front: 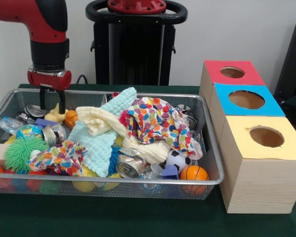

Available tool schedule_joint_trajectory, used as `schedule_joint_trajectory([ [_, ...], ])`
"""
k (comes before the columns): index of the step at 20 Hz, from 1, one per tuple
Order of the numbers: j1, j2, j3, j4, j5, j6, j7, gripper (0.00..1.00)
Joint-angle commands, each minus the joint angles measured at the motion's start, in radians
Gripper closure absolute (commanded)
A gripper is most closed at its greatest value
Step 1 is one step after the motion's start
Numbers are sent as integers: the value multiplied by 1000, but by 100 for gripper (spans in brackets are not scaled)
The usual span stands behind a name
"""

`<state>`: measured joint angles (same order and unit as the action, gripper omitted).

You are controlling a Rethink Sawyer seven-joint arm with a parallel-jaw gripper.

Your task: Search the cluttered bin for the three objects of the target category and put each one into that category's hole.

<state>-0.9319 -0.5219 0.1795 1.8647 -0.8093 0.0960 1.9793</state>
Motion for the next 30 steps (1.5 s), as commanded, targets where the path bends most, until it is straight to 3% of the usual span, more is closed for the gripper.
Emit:
schedule_joint_trajectory([
  [1, 38, 155, -63, -52, 50, -101, 176, 0],
  [9, 63, 199, -82, -62, 112, -148, 153, 0],
  [17, 64, 220, -81, -78, 127, -154, 124, 0],
  [18, 57, 222, -77, -72, 141, -159, 131, 100],
  [30, 82, 103, -53, -1, 222, -62, 117, 100],
])
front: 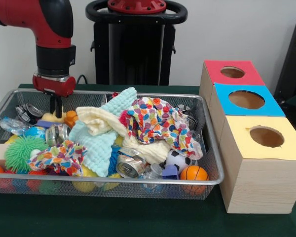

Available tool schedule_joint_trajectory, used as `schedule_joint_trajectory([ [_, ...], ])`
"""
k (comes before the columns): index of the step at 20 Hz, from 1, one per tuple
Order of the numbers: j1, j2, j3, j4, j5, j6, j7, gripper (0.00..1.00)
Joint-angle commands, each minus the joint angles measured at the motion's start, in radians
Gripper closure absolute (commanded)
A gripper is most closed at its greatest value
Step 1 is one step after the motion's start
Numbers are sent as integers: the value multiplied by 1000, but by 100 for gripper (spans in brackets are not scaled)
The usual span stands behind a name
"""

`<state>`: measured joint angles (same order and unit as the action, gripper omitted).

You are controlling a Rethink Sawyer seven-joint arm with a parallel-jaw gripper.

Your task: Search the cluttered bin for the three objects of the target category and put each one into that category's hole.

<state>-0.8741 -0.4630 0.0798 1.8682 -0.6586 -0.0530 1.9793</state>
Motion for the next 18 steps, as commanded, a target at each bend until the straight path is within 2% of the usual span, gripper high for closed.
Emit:
schedule_joint_trajectory([
  [1, 27, 37, 49, 0, 77, 93, 116, 100],
  [11, 63, -159, 87, 82, 188, 230, 92, 100],
  [14, 85, -172, 90, 57, 220, 264, 91, 100],
  [17, 115, -162, 75, 27, 239, 253, 106, 100],
  [18, 158, -149, 48, -12, 251, 218, 134, 100],
])
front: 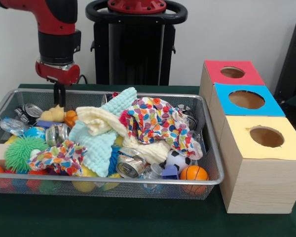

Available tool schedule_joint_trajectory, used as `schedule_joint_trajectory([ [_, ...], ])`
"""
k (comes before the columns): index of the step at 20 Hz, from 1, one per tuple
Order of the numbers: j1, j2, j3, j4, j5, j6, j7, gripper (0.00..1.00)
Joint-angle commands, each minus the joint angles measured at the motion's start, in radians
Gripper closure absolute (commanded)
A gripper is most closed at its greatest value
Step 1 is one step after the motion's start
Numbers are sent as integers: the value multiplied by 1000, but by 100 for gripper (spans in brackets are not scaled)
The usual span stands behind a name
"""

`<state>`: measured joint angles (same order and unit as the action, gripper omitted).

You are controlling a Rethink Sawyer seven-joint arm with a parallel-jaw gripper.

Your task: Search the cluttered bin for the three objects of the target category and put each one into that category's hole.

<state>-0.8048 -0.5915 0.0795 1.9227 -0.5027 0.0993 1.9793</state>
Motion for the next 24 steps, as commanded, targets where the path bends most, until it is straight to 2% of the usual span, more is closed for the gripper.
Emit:
schedule_joint_trajectory([
  [1, 102, -10, 47, -87, 109, 71, 139, 100],
  [4, 131, 18, 57, -157, 171, 155, 130, 100],
  [8, 171, 51, 43, -203, 213, 143, 135, 100],
  [15, 194, 68, 13, -199, 239, 119, 113, 100],
  [16, 194, 66, 7, -190, 234, 107, 102, 0],
  [19, 188, 57, -1, -159, 227, 35, 128, 0],
  [24, 150, 31, 20, -121, 232, 62, 116, 0],
])
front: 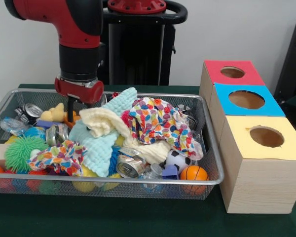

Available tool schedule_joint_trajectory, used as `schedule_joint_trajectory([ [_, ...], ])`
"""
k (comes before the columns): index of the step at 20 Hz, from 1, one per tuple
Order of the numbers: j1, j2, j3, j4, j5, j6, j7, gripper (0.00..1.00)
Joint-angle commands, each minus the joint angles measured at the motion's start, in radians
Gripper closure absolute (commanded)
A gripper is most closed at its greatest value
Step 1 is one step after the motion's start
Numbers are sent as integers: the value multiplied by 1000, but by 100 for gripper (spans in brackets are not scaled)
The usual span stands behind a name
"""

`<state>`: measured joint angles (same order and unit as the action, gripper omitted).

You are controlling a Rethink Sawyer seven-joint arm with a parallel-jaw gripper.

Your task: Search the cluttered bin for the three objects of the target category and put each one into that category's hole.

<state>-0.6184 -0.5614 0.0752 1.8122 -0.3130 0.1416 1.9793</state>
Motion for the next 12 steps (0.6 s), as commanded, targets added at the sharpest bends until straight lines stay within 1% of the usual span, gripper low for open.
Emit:
schedule_joint_trajectory([
  [1, -45, -2, 25, -4, 39, 21, 114, 0],
  [7, -93, -20, 35, 36, 13, 15, 92, 0],
  [12, -146, -18, 39, 74, -24, -29, 80, 0],
])
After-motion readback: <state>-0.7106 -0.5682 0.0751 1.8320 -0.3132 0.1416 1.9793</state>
